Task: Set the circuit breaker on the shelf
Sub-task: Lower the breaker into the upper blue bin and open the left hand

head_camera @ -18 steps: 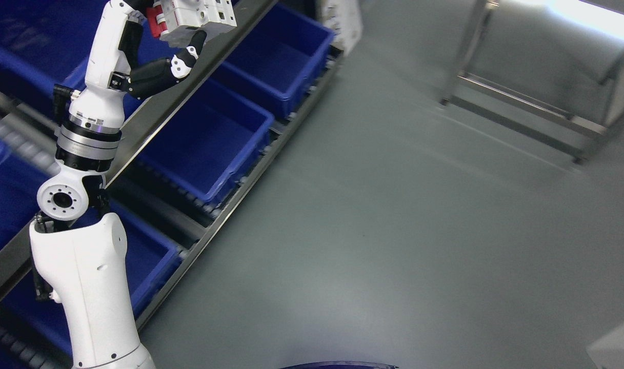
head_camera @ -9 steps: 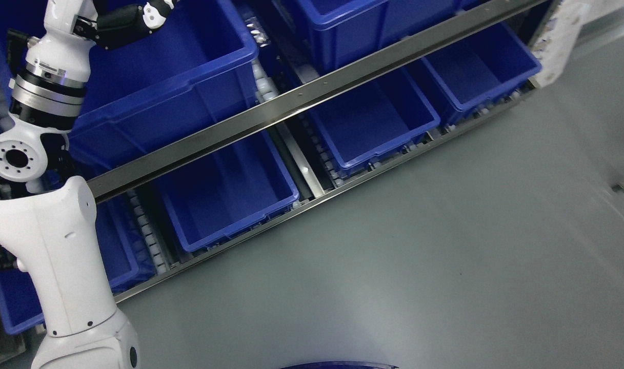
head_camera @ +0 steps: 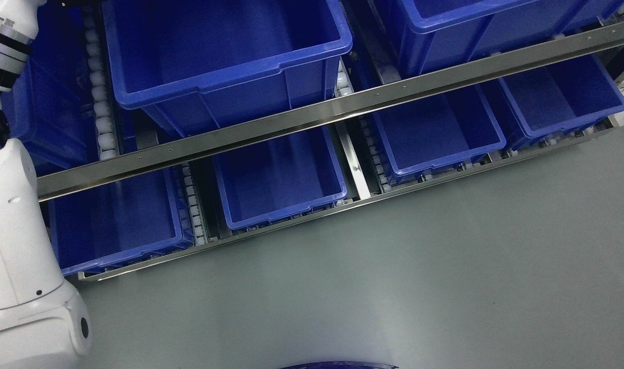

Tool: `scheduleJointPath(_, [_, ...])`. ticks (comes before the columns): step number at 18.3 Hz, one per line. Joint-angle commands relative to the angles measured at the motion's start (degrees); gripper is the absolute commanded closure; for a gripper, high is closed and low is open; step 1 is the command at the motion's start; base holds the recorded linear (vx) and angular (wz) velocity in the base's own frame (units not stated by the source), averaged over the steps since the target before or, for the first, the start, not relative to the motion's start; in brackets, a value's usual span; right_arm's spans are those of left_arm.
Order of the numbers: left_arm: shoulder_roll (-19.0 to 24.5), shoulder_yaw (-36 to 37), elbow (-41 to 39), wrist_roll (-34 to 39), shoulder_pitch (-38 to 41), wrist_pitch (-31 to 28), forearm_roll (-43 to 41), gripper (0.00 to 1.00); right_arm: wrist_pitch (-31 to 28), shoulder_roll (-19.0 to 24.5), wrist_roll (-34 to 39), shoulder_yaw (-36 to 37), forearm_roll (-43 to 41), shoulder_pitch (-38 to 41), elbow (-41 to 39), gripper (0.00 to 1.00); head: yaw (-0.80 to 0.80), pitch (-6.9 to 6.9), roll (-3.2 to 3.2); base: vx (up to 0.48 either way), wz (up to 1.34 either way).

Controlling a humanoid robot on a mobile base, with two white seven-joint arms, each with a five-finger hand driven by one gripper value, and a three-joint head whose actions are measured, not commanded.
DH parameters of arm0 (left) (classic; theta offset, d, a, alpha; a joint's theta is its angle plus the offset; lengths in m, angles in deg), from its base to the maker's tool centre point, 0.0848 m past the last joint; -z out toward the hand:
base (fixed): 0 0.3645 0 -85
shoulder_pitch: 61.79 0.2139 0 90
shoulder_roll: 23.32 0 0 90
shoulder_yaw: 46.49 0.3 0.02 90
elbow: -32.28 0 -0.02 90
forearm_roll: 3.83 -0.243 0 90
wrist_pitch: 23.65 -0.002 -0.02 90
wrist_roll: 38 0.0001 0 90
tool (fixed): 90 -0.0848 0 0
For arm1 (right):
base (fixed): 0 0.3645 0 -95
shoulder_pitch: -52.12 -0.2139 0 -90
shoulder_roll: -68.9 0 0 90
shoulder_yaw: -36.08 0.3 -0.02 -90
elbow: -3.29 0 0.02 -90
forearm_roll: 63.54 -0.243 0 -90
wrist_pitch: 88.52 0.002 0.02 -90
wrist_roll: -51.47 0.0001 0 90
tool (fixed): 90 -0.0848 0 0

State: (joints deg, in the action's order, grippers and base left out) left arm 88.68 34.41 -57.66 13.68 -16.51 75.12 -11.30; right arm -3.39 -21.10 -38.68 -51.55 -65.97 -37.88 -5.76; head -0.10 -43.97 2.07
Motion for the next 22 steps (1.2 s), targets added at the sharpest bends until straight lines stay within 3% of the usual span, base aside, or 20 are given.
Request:
scheduleJointPath(1, [5.5, 15.8, 21.2, -1.1, -12.7, 0.0, -7.9, 0.84, 2.1, -1.0, 0.0, 0.0, 0.0, 0.9, 0.0, 0.0, 0.0, 0.0, 0.0, 0.007, 0.15])
scheduleJointPath(5, [3.2, 26.5, 32.8, -1.1, -18.9, 0.6, -12.9, 0.83, 2.1, -1.0, 0.0, 0.0, 0.1, 0.9, 0.0, 0.0, 0.0, 0.0, 0.0, 0.001, 0.04])
scheduleJointPath(8, [1.4, 33.2, 42.2, -1.2, -21.9, 4.8, -16.7, 0.81, 2.1, -1.0, 0.0, 0.0, 0.1, 0.9, 0.0, 0.0, 0.0, 0.0, 0.0, -0.001, -0.01])
scheduleJointPath(12, [-3.2, 33.3, 51.4, -1.1, -24.1, 5.6, -22.2, 0.77, 2.1, -1.0, 0.0, 0.0, 0.1, 0.9, 0.0, 0.0, 0.0, 0.0, 0.0, 0.0, 0.0])
scheduleJointPath(17, [-6.2, 33.2, 56.7, -0.5, -24.9, 5.6, -23.2, 0.76, 2.1, -1.0, 0.0, 0.0, 0.1, 0.9, 0.0, 0.0, 0.0, 0.01, 0.0, 0.0, 0.0])
scheduleJointPath(22, [-6.0, 32.6, 58.1, -0.2, -26.9, 5.6, -23.5, 0.73, 2.1, -1.0, 0.0, 0.0, 0.1, 0.9, 0.0, 0.0, 0.0, 0.01, 0.0, 0.0, 0.0])
